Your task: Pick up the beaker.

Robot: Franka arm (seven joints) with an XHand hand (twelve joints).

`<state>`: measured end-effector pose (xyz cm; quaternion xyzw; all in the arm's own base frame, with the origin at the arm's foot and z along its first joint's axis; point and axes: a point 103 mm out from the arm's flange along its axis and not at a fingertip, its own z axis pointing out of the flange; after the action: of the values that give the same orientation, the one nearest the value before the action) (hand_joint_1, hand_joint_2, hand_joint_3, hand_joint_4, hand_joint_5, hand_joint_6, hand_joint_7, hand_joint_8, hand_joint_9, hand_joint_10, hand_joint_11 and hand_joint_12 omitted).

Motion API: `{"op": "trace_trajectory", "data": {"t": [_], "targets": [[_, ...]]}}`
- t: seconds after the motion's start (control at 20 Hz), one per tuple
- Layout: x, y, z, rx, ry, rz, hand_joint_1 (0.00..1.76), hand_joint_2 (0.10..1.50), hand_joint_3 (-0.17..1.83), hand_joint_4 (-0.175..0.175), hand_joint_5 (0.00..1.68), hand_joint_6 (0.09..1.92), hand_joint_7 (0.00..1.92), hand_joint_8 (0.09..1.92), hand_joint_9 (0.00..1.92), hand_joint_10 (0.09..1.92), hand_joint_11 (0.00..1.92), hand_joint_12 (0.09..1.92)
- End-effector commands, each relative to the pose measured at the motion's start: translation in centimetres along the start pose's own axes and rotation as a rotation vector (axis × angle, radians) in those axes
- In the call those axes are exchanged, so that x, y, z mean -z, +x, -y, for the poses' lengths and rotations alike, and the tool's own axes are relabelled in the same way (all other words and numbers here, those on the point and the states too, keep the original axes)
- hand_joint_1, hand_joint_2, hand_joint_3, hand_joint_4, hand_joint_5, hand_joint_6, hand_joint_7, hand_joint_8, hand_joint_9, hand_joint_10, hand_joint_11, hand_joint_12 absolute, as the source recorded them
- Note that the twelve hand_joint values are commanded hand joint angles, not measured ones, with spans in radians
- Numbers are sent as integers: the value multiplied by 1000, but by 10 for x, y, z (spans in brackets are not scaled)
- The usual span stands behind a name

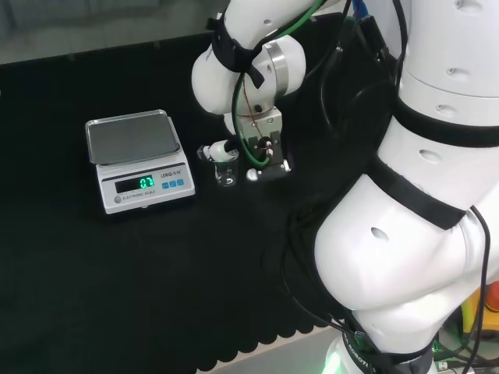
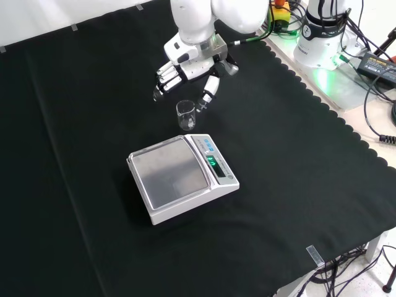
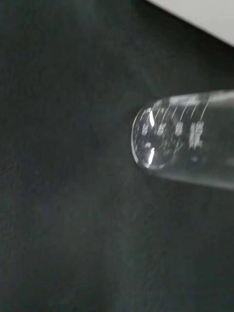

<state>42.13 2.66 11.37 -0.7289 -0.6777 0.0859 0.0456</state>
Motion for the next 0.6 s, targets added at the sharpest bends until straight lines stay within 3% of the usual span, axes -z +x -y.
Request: {"op": "trace_trajectory", "data": {"t": [0.05, 0.6], "targets": [[-10, -9, -1, -9, 11, -20, 288, 913, 230, -44, 223, 87, 23, 833, 225, 912, 172, 1520], [-23, -9, -6, 13, 30, -41, 286, 913, 230, -44, 223, 87, 23, 835, 225, 914, 172, 1520]]}}
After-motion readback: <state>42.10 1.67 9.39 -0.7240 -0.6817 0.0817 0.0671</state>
